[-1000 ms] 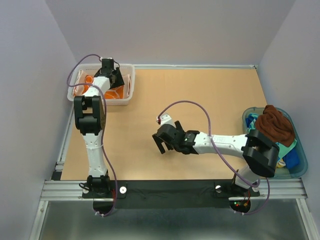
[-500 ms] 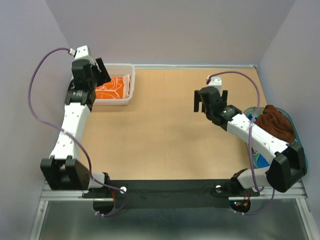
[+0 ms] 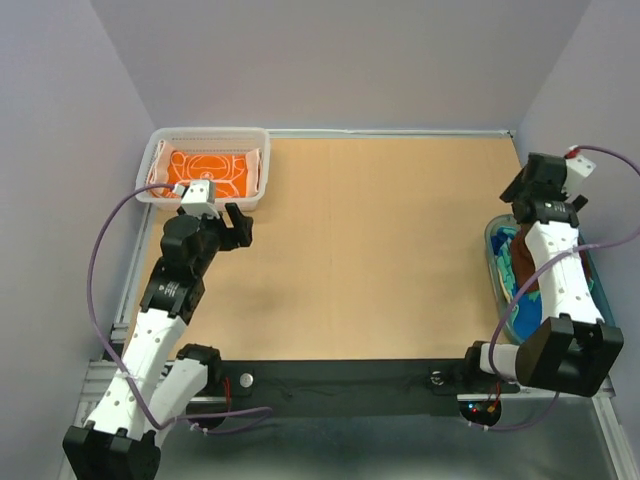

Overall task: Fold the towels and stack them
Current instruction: Grab crumpled towel

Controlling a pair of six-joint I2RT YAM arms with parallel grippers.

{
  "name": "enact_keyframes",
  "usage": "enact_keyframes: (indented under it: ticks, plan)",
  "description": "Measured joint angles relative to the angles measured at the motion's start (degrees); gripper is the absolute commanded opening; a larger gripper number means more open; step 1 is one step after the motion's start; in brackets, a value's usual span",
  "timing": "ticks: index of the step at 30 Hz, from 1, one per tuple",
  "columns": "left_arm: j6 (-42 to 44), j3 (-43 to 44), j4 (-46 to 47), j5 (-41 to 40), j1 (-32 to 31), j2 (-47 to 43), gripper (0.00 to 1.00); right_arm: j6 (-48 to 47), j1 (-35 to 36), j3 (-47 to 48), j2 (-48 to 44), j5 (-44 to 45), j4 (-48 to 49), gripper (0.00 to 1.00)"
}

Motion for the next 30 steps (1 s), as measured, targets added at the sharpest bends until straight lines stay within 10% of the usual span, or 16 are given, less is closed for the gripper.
enact_keyframes:
  ticks: [13, 20, 30]
  plan:
    - [0.0, -5.4, 5.46, 1.9, -3.78, -0.28, 0.84, 12.28, -18.67, -10.99, 5.7, -11.08, 2.8, 0.67]
    - [0.24, -5.4, 6.38, 2.14, -4.81, 1.36, 0.84, 13.77, -20.31, -11.32, 6.45, -12.7, 5.64, 0.01]
    - [0.63, -5.4, 6.93, 2.01, -5.03, 1.75, 0.84, 9.09, -19.04, -9.29, -6.47, -17.66, 4.98, 0.0]
